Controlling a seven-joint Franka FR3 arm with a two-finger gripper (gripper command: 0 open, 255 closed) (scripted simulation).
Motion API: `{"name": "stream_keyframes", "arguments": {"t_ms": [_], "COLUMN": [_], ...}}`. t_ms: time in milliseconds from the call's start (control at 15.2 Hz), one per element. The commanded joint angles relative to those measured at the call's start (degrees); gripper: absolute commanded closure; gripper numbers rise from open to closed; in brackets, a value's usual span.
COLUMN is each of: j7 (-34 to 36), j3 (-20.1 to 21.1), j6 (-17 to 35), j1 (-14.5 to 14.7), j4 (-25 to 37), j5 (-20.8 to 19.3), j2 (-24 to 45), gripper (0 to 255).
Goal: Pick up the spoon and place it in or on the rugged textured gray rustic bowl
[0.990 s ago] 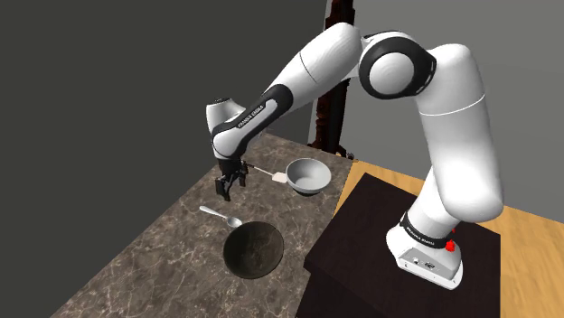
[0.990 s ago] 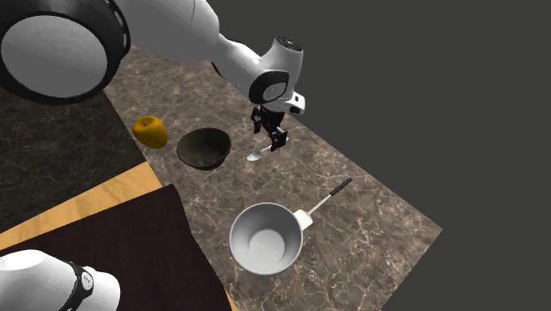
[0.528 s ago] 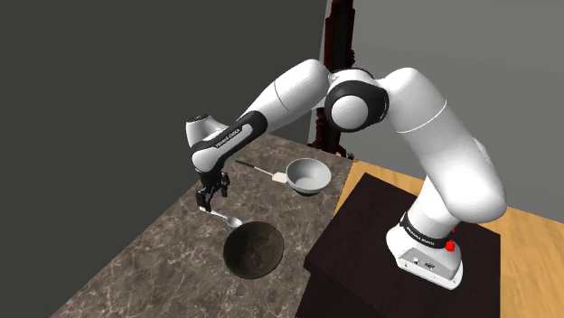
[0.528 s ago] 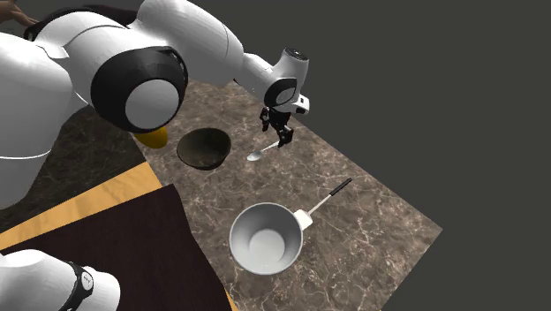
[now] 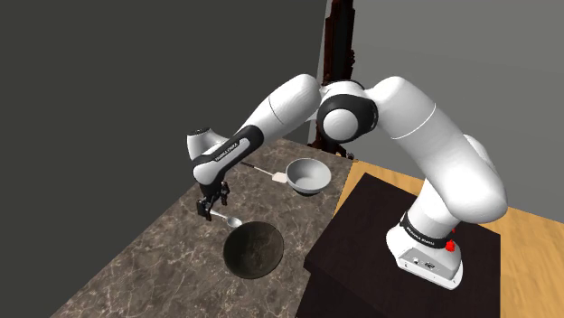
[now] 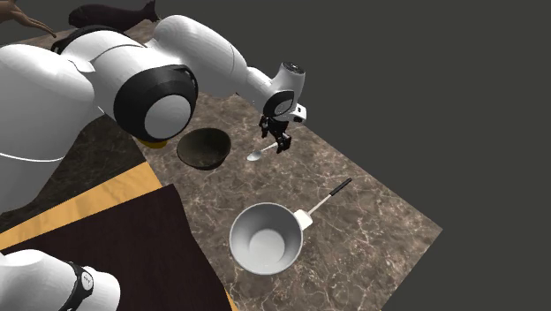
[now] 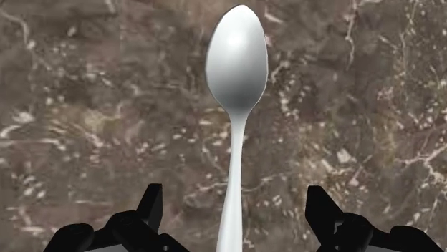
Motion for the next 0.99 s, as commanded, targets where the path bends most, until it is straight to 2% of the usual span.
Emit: {"name": "stream_keyframes", "arguments": {"t_ms": [0, 462, 528, 924], "j7": [0.05, 0.05, 0.05, 0.15], "j3": [-0.01, -0.01, -0.01, 0.0], "j6": [0.48, 0.47, 0.47, 0.2], "j1": [0.12, 0.12, 0.12, 0.21], "j4": [0.07, 0.08, 0.08, 0.48], "j5": [-0.01, -0.01, -0.01, -0.02], "j2": [0.5, 0.51, 0.51, 0.62], "gripper": [0, 0, 255, 255]}}
